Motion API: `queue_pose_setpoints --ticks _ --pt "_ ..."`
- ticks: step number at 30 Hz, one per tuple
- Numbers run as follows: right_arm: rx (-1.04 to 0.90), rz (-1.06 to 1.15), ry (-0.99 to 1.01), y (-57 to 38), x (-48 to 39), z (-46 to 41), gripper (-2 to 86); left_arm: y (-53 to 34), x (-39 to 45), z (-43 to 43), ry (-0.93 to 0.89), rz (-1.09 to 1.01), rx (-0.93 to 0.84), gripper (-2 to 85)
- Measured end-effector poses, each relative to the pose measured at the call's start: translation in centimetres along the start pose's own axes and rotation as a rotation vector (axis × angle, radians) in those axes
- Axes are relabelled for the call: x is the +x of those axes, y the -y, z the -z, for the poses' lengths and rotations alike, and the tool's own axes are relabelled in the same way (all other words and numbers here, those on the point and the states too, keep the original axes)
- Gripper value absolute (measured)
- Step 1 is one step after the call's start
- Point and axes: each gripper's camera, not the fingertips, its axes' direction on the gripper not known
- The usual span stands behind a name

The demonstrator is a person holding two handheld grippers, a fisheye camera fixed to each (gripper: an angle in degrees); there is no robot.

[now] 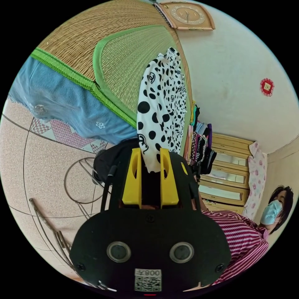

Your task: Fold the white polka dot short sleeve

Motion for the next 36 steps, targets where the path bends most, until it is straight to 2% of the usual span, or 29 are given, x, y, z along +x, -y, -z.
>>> queue_pose_setpoints --ticks 7,13,20,28,36 --pt "-0.042 0.056 -0.213 -1.2 -5.0 -3.7 9.3 2.0 1.2 0.3 0.048 -0.054 -0.022 9.1" --pt "-0.102 0.096 -0.406 -1.8 -8.5 -7.0 3.6 2.6 1.7 0.7 0.071 -0.078 -0.015 4.9" --pt "-0.061 0.083 -0.365 -3.5 -9.1 -5.9 1.9 1.9 2.8 2.9 0.093 -0.152 0.046 1.6" --pt "-0.031 -0.005 -0.259 -5.8 -6.4 -5.1 1.4 0.2 -0.2 3.1 0.027 -0.071 0.057 5.3" --pt "-0.037 -0.002 -0.219 -7.3 -6.5 -4.0 1.2 -2.0 -0.8 3.3 0.018 -0.061 0.035 1.5"
